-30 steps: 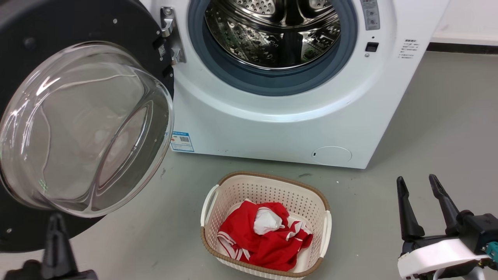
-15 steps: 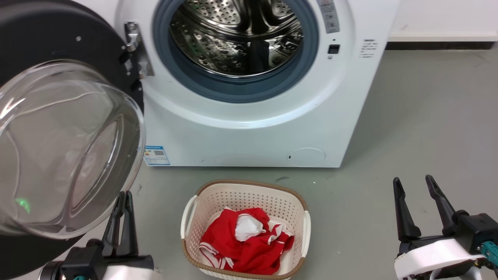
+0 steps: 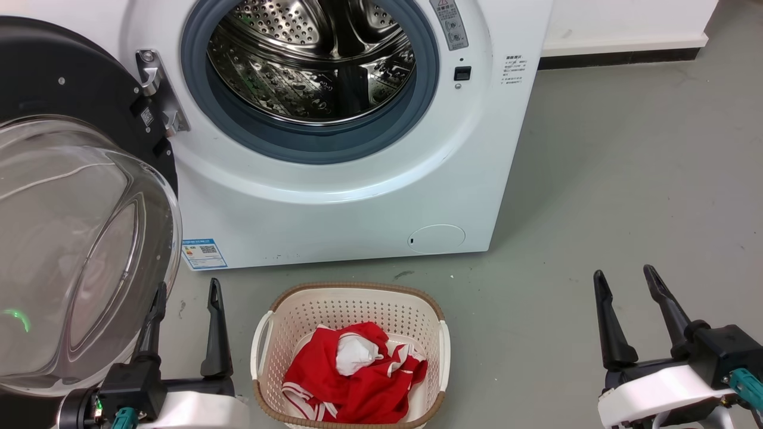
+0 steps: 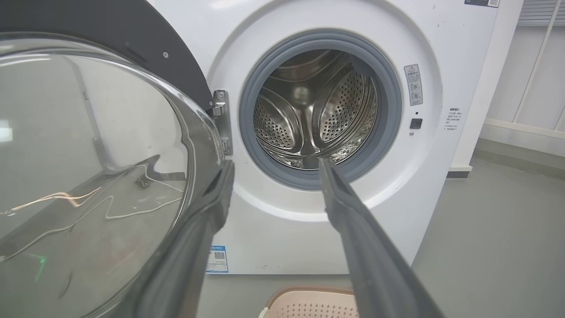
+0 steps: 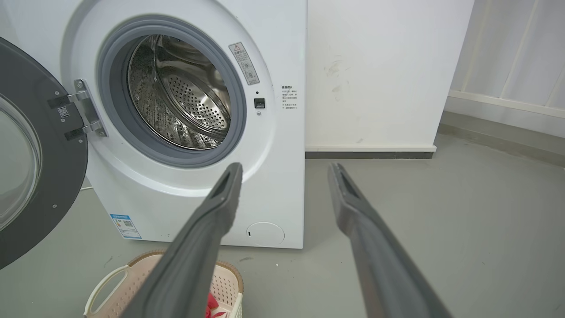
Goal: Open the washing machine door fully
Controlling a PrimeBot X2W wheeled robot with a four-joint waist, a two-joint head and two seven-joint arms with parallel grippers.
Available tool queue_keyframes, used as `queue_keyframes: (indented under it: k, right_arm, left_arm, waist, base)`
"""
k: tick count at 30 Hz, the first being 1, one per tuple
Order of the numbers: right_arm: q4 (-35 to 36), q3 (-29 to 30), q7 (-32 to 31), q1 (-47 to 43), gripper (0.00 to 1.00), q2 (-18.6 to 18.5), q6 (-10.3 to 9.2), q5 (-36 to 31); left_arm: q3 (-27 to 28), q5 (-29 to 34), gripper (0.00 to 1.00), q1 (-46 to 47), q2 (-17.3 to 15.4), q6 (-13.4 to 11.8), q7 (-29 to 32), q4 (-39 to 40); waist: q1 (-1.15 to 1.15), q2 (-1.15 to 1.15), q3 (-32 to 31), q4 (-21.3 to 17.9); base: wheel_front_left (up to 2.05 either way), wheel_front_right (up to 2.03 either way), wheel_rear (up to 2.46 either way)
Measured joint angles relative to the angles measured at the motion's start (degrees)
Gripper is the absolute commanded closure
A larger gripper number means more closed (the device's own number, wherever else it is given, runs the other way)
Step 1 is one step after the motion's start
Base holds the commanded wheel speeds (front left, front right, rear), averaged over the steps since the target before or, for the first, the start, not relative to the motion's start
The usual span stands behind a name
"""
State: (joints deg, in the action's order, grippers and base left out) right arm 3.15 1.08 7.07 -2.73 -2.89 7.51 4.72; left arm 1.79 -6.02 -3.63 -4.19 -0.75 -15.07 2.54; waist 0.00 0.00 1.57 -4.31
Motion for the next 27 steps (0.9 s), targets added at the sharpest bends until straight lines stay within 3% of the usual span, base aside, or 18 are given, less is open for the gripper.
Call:
queue_keyframes:
  k: [26, 27]
  right_arm:
    - [-0.16, -0.23, 0.2, -0.08, 0.0, 0.01, 0.0, 0.47]
    - [-0.31, -0.21, 0.2, -0.1, 1.0, 0.01, 0.0, 0.57]
  left_arm:
    - [0.48, 1.02, 0.0, -0.57, 0.41, -0.08, 0.0, -0.65]
    - [0.45, 1.2, 1.0, -0.62, 0.43, 0.01, 0.0, -0.76]
  waist:
    - [0.0, 0.0, 0.08, 1.03]
    - [0.0, 0.0, 0.09, 1.01]
  base:
    - [0.0, 0.0, 0.0]
    - [0.0, 0.0, 0.0]
